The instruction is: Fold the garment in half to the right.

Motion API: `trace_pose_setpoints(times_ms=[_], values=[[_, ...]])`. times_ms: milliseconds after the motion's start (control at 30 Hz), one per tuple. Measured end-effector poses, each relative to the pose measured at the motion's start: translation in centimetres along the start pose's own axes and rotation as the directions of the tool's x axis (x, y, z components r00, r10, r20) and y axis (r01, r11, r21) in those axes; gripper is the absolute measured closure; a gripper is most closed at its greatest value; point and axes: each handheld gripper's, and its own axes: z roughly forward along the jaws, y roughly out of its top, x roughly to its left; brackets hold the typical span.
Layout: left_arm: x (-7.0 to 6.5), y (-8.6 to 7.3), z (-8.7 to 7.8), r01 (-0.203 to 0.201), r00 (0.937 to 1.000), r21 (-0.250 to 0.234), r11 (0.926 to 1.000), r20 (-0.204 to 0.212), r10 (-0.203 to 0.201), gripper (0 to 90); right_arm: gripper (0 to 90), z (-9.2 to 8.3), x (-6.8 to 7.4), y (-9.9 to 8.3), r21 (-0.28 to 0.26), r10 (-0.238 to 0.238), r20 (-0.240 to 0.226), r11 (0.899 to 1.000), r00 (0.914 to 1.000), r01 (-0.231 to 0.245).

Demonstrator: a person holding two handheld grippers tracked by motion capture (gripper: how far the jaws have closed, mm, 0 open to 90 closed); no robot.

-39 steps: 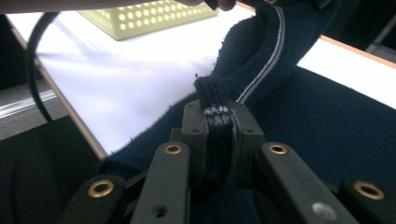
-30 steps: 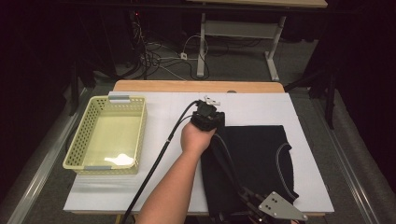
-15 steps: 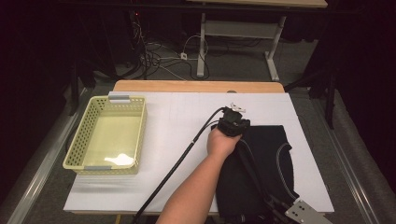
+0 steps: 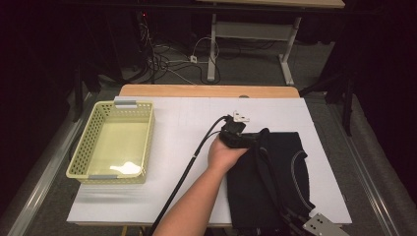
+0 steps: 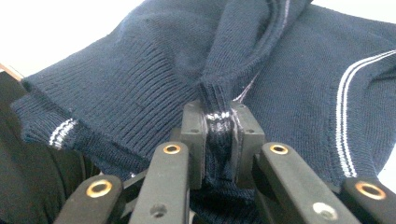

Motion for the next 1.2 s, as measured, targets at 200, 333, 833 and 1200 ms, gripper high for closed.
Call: trace_pose_setpoints(times_ms=[200,333,833,1200], values=[[1.3,-3.2,-3.5,-0.023,0.9997,-0.018,0.9996,0.002,0.023,19.8,79.0,0.1,-0.1,-0.1,0.006,-0.001,0.006,1.0,1.0,0.001],[2.1,-6.0,-5.7,-0.028,0.9996,-0.02,0.9994,-0.009,0.028,16.0,78.4,0.0,-0.2,-0.2,0.004,0.013,0.01,1.0,0.9999,-0.013],[3.3,-13.2,-13.1,-0.033,0.9984,-0.061,0.9976,-0.047,0.03,8.4,58.2,-2.4,-1.0,0.0,-0.052,0.065,0.033,0.997,0.9973,-0.063],[2.8,-15.4,-13.6,-0.054,0.9985,-0.02,0.9983,0.002,0.054,0.0,62.4,0.3,-1.2,2.2,-0.056,0.071,0.004,0.996,0.9975,-0.071]])
